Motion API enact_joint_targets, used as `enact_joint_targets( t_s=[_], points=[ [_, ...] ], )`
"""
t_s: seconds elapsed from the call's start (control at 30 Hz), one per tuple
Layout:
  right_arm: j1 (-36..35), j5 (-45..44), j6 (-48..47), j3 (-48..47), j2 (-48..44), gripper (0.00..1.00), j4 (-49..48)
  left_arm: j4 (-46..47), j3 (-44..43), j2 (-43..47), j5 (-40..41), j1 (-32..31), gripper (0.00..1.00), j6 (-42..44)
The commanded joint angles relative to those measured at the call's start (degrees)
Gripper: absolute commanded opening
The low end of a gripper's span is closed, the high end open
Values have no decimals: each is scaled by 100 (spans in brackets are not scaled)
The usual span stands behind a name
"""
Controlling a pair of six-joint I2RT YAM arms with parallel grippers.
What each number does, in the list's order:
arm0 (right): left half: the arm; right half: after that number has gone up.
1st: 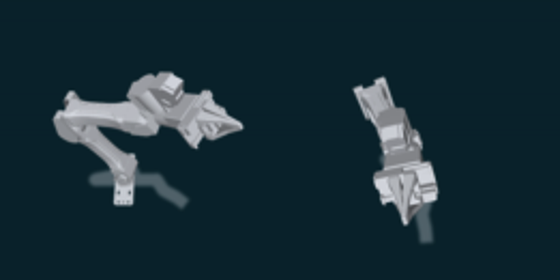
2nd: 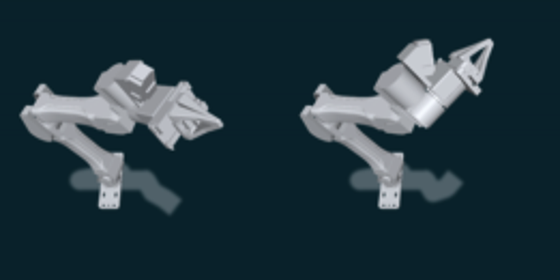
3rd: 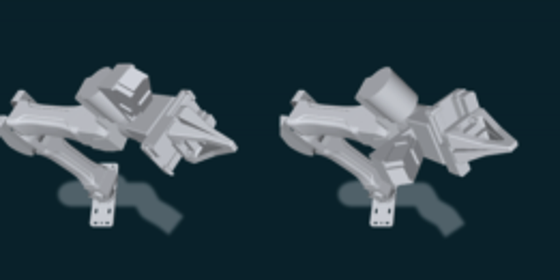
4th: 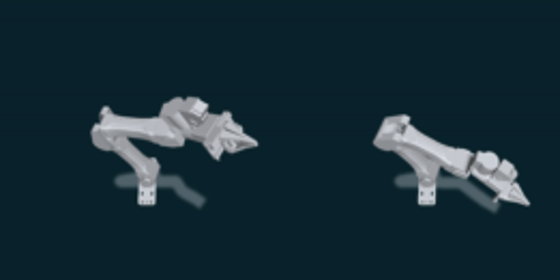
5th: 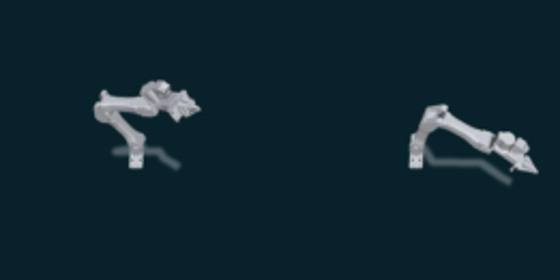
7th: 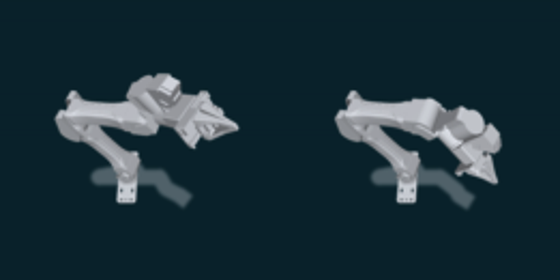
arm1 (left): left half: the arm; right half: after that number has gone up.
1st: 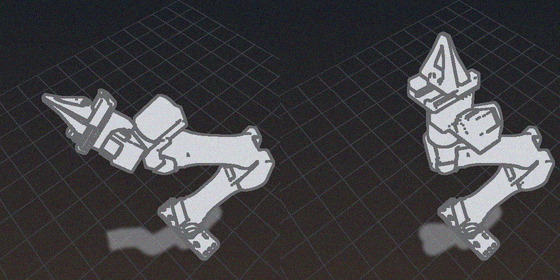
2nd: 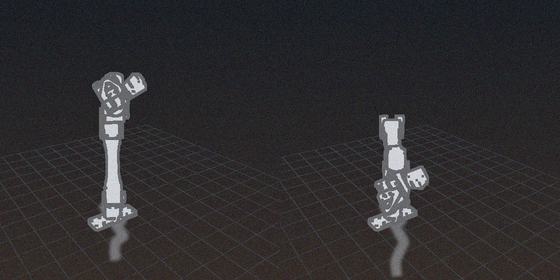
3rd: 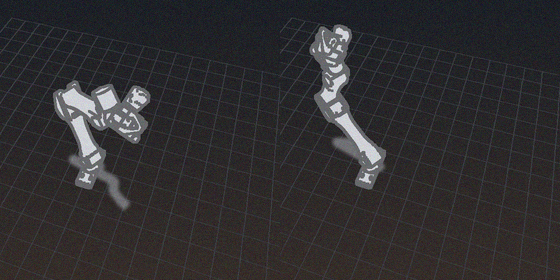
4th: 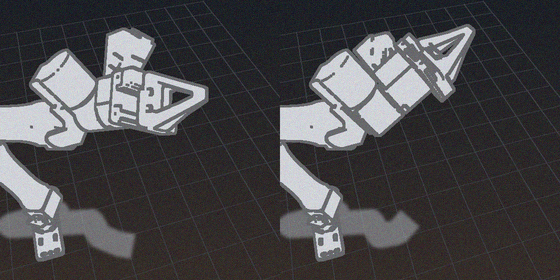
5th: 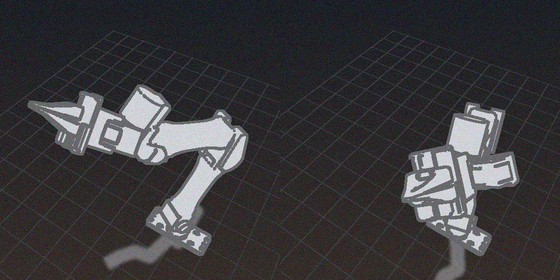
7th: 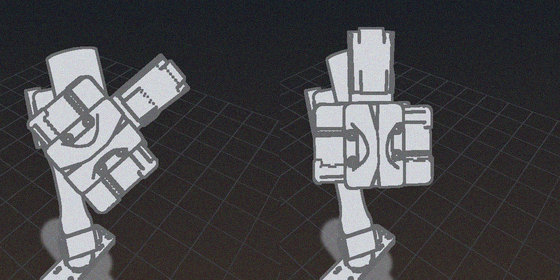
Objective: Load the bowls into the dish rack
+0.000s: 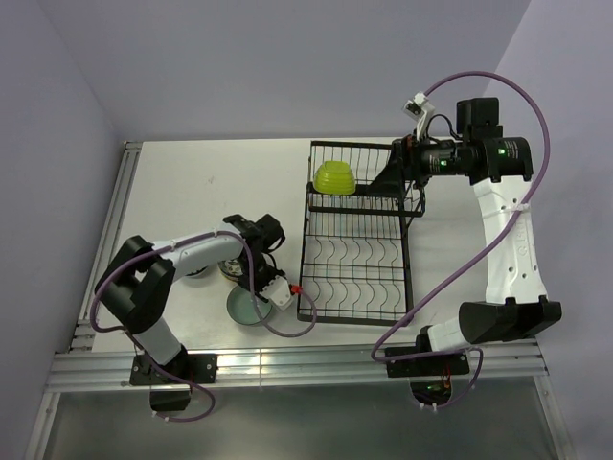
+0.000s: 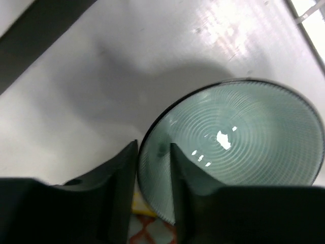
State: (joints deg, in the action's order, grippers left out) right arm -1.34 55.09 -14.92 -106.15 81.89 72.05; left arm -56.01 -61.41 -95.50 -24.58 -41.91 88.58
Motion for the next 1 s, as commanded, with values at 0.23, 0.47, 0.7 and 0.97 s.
enact_joint_targets(
  t_s=[0.23,0.47,0.7,0.97],
  points=[
    [38,107,577,24,-349,100,-859,-129,208,392,-196,-441,6,-647],
    [38,46,840,402,-507,100,-1193,-375,-178,848,-521,-581,0,-1359],
    [-6,63,1254,543,-543,100,-1755,-544,-1381,1402,-785,-581,0,-2783],
    [-576,46,1377,217,-296,100,-2010,1134,-2147,2369,230,-581,0,-4672]
  ],
)
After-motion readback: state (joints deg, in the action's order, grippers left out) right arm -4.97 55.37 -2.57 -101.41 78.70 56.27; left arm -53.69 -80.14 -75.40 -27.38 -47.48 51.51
